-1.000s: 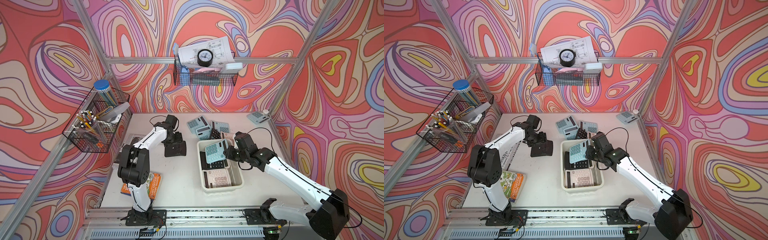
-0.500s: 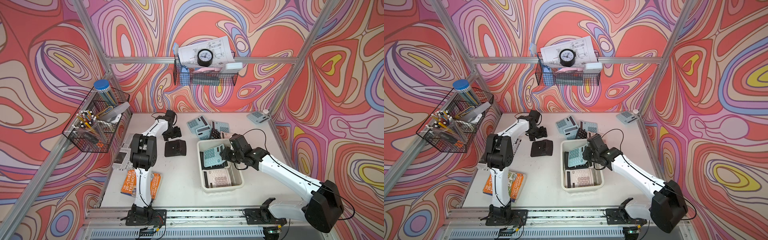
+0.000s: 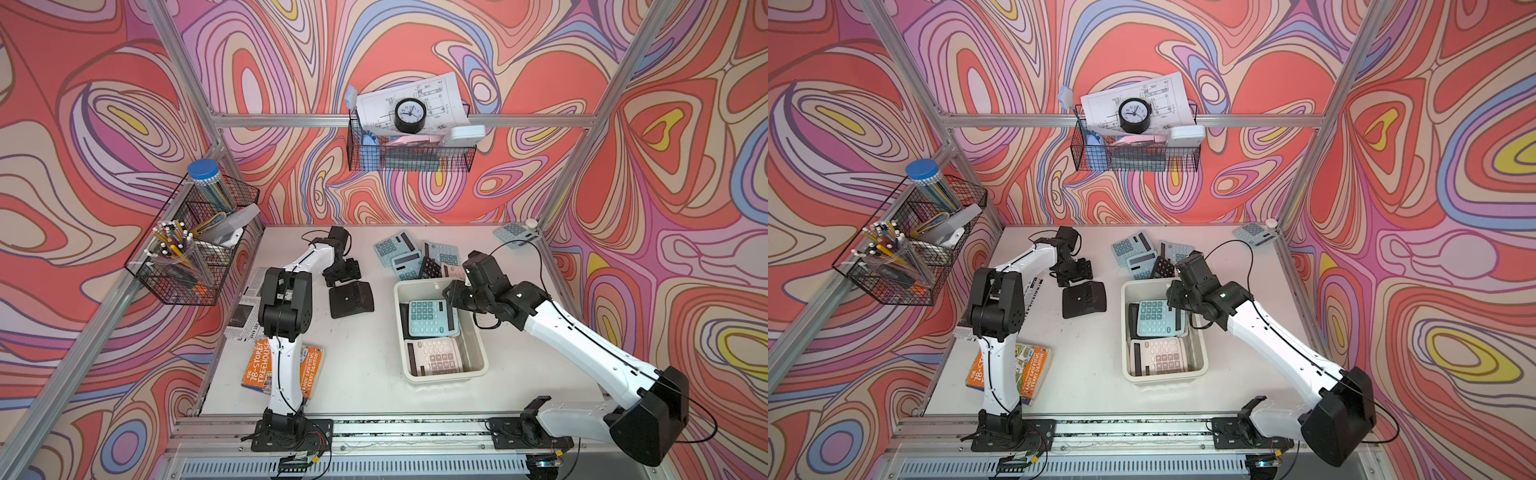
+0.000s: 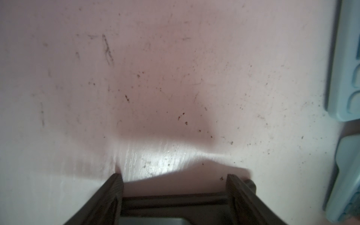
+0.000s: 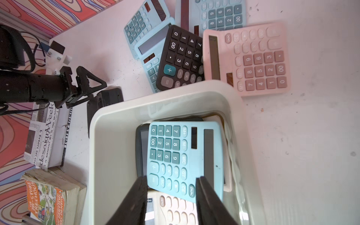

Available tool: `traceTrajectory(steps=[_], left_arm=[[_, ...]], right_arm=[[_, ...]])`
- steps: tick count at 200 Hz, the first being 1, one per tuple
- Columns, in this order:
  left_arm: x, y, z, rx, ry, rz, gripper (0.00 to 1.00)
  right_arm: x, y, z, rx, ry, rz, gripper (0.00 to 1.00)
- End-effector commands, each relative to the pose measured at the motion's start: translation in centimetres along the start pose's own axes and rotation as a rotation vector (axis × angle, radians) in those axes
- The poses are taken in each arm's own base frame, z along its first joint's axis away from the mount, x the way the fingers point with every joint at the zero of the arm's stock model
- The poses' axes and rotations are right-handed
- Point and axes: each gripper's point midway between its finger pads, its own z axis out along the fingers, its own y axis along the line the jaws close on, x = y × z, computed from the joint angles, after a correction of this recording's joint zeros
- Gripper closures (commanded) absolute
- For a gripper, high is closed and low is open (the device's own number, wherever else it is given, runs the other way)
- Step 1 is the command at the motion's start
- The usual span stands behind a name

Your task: Put the calculator in the storage box

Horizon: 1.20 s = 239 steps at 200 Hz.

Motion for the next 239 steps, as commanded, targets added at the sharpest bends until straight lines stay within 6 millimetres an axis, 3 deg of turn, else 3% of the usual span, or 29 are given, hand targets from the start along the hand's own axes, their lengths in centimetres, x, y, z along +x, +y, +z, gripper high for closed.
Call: traceTrajectory(steps=[1,46,68,118,152,239], left_arm=[[3.0,1.3,0.9,-0.01,0.081,-0.03,0.22],[5.9,2.4,0.1,-0.011,0.1,-0.057,0.22],[7.2,2.4,-0.6,0.013,0.099,-0.076,0.23],[9.2,2.4,-2.2,0.073,0.072,-0.105,0.24],[10.2,3.0,-2.4,0.063,0.071,-0.102,0.24],[13.5,2.1,-2.9,0.159,0.1,-0.119,0.24]], right_arm=[[-0.6,-1.2,-1.5,0.088,-0.011,-0.077,0.53],[-1.1,-4.3,-1.2,0.203,0.014,-0.127,0.47],[-1.4,-5.6,0.3,0.189,0.048,-0.12,0.47],[-2.3,-4.9,4.4,0.14,0.103,-0.178,0.44],[-2.7,-6.3,7.3,0.195,0.156,-0.165,0.44],[-7.1,-11.7,10.1,0.341,0.131,-0.092,0.44]])
